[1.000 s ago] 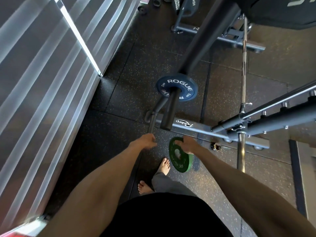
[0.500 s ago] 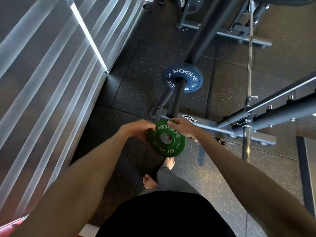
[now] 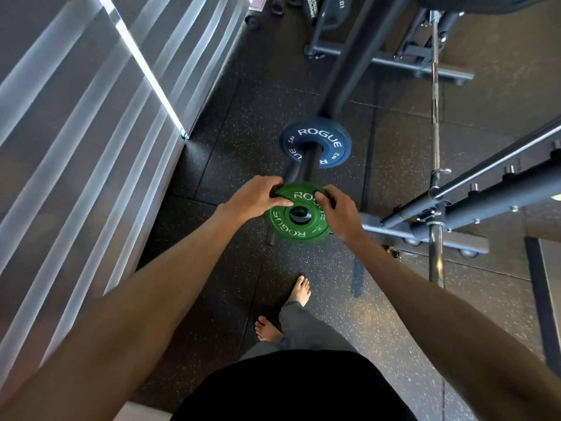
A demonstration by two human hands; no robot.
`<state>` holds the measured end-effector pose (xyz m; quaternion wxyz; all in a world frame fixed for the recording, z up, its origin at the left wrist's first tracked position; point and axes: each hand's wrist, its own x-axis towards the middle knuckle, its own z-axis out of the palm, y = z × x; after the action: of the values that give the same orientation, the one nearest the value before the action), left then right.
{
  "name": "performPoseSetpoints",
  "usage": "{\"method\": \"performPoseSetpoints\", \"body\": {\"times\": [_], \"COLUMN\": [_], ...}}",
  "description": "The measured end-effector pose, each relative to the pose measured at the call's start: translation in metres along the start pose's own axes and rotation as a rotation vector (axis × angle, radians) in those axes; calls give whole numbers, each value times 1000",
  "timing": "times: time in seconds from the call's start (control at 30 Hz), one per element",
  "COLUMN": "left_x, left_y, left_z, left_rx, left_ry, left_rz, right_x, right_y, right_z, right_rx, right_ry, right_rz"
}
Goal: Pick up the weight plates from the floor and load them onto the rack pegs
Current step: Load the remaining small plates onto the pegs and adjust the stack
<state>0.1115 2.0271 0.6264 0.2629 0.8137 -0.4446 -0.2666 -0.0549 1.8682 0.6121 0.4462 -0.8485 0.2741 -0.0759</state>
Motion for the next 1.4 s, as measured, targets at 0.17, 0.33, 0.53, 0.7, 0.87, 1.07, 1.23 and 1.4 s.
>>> {"method": "performPoseSetpoints", "body": {"times": [0.17,0.33,0.53,0.7,0.87,1.07,1.23,1.4], "left_x": [3,16,68,113,128,123,95,63], "left_y": [-6,-8,6,15,9,15,32,70], "left_z": [2,8,-7,-16,-18,-17,-20,1], "left_rx": [243,447,551,613,618,602,653,526], "left_ry": [67,191,265,280,310,330,394,309], "left_rz": [151,227,148,36,25,-1,-9,169], "right_x": [0,5,52,96,117,112,73,-2], "right_y": [14,15,6,0,-1,-7,-6,-3], "right_z": [4,-2,-26,-38,-42,-45,-53,-60], "right_rx": [-104,-270,-469,-620,-671,-656,-591,-579], "right_ry": [8,37,80,100,89,108,138,144], "right_rz": [-82,-160,-131,-75,-33,8,89,260]}}
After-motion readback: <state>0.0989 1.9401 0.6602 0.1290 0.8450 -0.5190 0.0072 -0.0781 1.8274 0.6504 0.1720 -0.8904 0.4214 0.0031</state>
